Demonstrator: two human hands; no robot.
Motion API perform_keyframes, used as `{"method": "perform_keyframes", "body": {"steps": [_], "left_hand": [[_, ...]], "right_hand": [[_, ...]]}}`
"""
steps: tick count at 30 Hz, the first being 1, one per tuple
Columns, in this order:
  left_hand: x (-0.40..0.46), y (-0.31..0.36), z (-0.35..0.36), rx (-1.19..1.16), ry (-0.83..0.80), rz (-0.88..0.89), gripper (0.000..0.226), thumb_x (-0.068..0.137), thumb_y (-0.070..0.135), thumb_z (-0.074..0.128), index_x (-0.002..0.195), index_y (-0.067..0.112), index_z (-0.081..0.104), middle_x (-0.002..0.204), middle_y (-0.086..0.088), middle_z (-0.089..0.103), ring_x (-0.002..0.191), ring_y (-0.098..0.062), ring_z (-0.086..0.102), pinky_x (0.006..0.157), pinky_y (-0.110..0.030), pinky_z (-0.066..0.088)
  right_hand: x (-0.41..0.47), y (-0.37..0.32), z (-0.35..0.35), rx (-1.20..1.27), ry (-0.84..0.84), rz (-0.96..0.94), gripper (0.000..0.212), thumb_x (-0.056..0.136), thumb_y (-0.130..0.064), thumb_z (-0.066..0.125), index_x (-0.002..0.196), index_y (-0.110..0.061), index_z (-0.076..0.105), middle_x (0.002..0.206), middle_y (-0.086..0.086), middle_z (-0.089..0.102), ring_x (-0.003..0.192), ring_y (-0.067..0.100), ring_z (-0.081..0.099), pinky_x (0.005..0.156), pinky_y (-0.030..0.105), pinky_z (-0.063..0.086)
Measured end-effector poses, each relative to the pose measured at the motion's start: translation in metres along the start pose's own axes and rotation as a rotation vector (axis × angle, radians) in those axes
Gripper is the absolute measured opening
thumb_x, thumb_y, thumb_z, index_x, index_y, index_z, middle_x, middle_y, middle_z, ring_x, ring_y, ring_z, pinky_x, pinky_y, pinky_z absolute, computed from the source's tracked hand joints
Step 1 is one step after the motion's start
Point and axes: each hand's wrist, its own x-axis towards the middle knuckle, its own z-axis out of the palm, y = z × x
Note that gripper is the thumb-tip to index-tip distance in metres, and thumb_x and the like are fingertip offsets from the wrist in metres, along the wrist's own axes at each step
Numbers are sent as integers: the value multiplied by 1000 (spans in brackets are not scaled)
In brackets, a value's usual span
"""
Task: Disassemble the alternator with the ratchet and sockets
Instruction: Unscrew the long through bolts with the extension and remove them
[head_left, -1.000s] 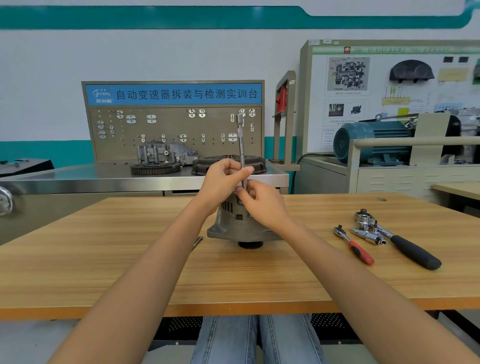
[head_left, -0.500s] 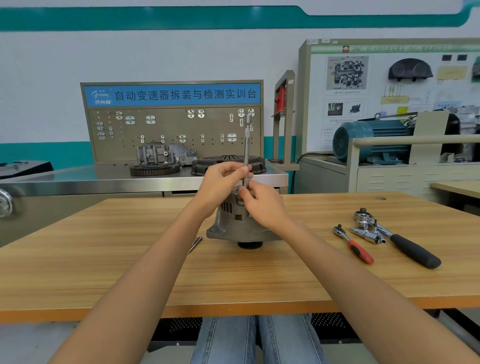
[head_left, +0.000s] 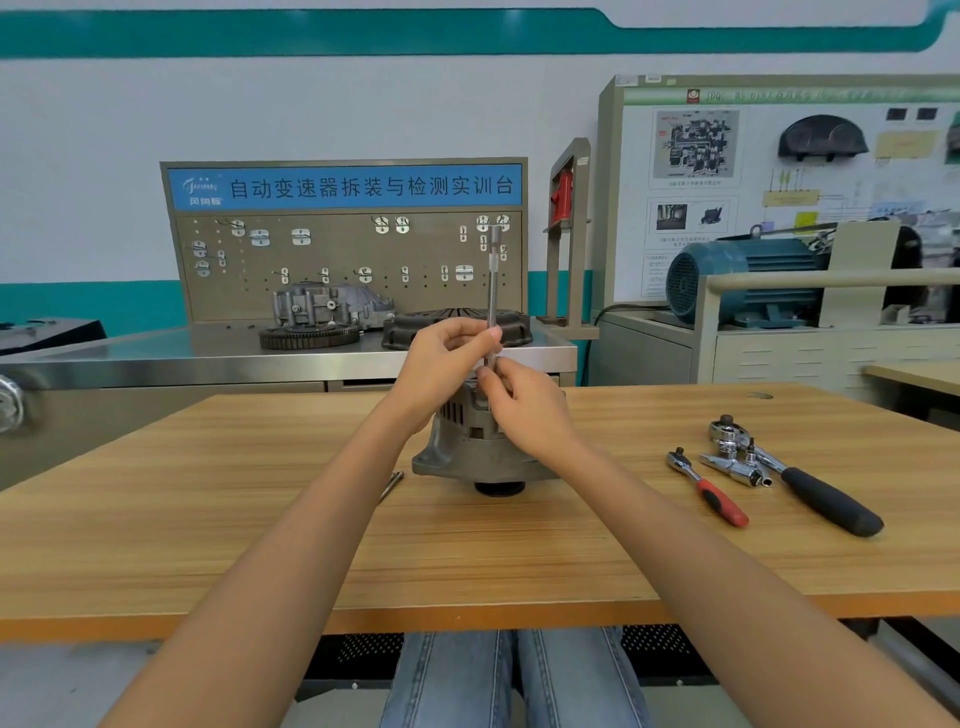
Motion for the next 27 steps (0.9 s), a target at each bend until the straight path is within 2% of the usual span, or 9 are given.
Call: {"method": "perform_keyframes", "body": {"steps": [5,7,10,15,17,19,21,23,27], "left_hand": [[-1,-2,-4,3,-49,21,14,94,16,59,99,25,69,88,10,73,90,1,66,86,-17,49],[0,-2,-5,-7,-46,17,11,91,17,62,92,26,69,82,12,72,85,2,66,80,-14,50],[2,-2,-3,-9,2,1,7,87,19,69,86,23,63,68,14,66,66,8,60,61,-8,46],[3,-4,1,9,53,-2,14,85,22,71,83,21,57,72,7,60,57,8,56,51,-10,43],[2,-3,1,11,37,0,11,87,23,69,85,21,58,74,6,61,61,7,57,55,-11,45],[1,-3,1,3,3,-2,3,91,24,63,92,21,62,82,5,65,73,3,61,68,-16,47],[0,-1,0,8,-26,10,9,95,22,57,97,23,66,89,7,69,87,-1,63,82,-20,49],[-1,-1,-1,22,-33,20,13,95,20,57,93,24,69,92,8,71,92,-1,64,86,-18,48],[0,-1,1,19,19,9,4,90,21,65,89,19,68,81,5,67,72,7,61,66,-9,47]], "right_hand": [[2,0,1,-6,5,4,27,100,-33,37,83,-22,53,63,-9,52,61,5,48,53,26,33],[1,0,1,-2,9,1,29,100,-34,37,85,-19,56,65,-8,53,63,7,50,54,28,35],[0,0,2,8,30,4,33,99,-38,38,86,-15,59,65,-5,55,62,10,52,55,29,37],[0,0,2,11,22,2,31,99,-38,39,89,-17,58,66,-7,55,63,9,53,55,29,39],[0,0,2,7,20,-5,29,100,-36,37,88,-19,58,65,-9,54,62,7,51,54,27,36],[1,1,3,6,19,-1,27,100,-34,38,85,-22,56,64,-9,53,62,6,50,54,27,36],[2,1,3,2,22,2,25,100,-34,38,81,-26,53,63,-10,51,61,4,48,53,26,33],[2,0,3,1,26,4,25,100,-34,39,78,-28,50,61,-10,50,59,3,48,51,24,30],[1,0,3,5,30,16,27,98,-37,41,80,-22,55,61,-8,51,58,6,48,52,26,33]]}}
